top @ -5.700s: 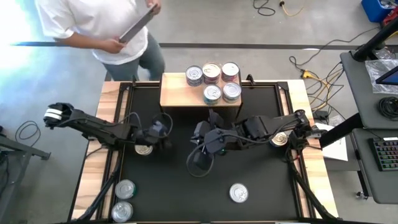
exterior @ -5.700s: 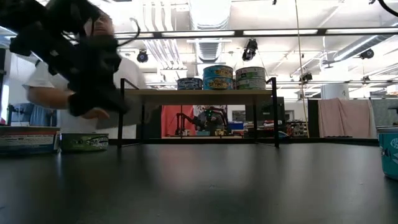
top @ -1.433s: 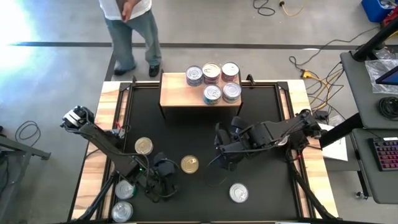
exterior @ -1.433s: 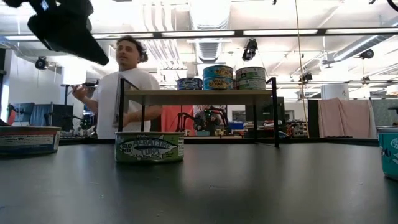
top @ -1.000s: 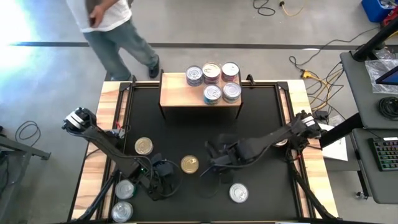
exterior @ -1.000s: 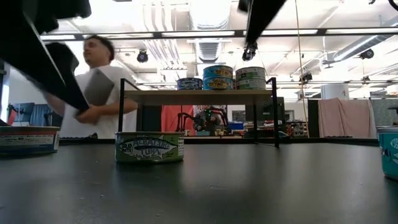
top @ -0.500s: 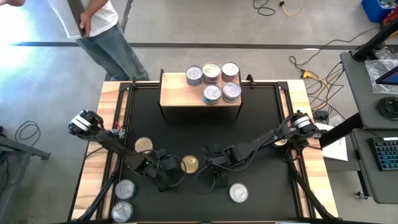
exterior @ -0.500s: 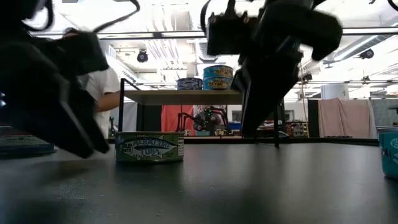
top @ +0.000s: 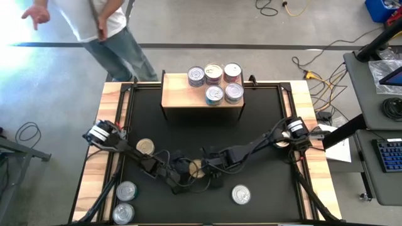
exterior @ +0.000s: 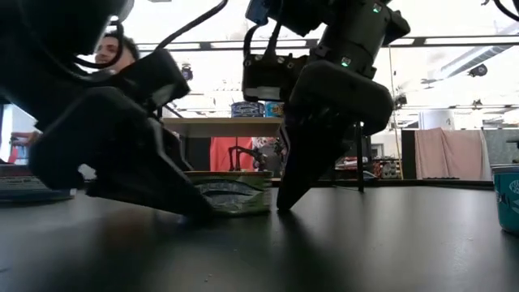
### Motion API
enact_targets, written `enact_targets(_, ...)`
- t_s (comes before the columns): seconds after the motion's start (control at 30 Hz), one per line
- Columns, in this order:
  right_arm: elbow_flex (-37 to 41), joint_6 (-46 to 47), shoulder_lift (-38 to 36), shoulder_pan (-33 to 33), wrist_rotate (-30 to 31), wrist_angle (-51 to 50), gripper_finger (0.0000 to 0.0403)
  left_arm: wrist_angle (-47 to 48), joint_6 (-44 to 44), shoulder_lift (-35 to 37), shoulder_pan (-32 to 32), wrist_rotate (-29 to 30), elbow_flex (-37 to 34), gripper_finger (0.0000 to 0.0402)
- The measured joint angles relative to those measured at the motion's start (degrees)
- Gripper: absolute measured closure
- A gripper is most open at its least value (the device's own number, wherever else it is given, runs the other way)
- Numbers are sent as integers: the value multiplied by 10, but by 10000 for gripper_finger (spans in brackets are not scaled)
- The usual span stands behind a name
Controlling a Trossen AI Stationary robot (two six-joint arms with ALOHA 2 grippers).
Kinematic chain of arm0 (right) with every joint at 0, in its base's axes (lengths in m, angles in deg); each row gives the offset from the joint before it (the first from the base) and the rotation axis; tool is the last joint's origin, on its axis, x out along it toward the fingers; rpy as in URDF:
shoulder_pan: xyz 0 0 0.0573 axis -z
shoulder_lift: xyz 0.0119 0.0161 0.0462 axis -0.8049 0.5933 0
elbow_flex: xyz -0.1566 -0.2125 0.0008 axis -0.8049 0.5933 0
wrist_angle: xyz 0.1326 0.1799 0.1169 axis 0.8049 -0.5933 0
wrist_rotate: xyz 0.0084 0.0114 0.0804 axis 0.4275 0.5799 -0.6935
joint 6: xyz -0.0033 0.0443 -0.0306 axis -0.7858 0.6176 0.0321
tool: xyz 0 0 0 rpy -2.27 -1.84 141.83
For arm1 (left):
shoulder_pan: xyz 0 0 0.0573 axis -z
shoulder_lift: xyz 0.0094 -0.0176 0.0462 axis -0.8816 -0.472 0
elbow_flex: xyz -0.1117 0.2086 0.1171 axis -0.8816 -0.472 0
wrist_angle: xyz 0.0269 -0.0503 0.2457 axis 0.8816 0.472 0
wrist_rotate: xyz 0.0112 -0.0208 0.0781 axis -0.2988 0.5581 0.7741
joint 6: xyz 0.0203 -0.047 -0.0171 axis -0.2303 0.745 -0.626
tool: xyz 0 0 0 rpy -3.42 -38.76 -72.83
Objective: Stack canned seafood by type on shelf
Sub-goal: Put the green tuna can on the shelf
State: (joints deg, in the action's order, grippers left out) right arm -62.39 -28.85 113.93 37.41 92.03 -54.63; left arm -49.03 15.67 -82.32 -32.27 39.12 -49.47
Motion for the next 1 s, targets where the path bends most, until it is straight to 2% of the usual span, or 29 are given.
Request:
enact_targets(0.1,-15,-8,9,4,0,-8,374,-5,0,-25,-1,2,25,3)
enact_targets(0.27,-23,-20,9,6,5,-14,374,-22,7,-49,1,40,46,3)
enact_targets(0.43,-23,-16,10,6,5,-14,374,-50,12,-50,2,66,44,3)
enact_targets(0.67,-27,-28,8,6,5,-23,374,-40,26,-44,-1,66,45,13)
enact_targets(0.8,-28,-52,-9,6,16,-34,374,6,50,-11,-4,66,41,32)
enact_targets(1.0,-30,-54,-77,6,53,-38,374,127,76,97,-5,110,36,34)
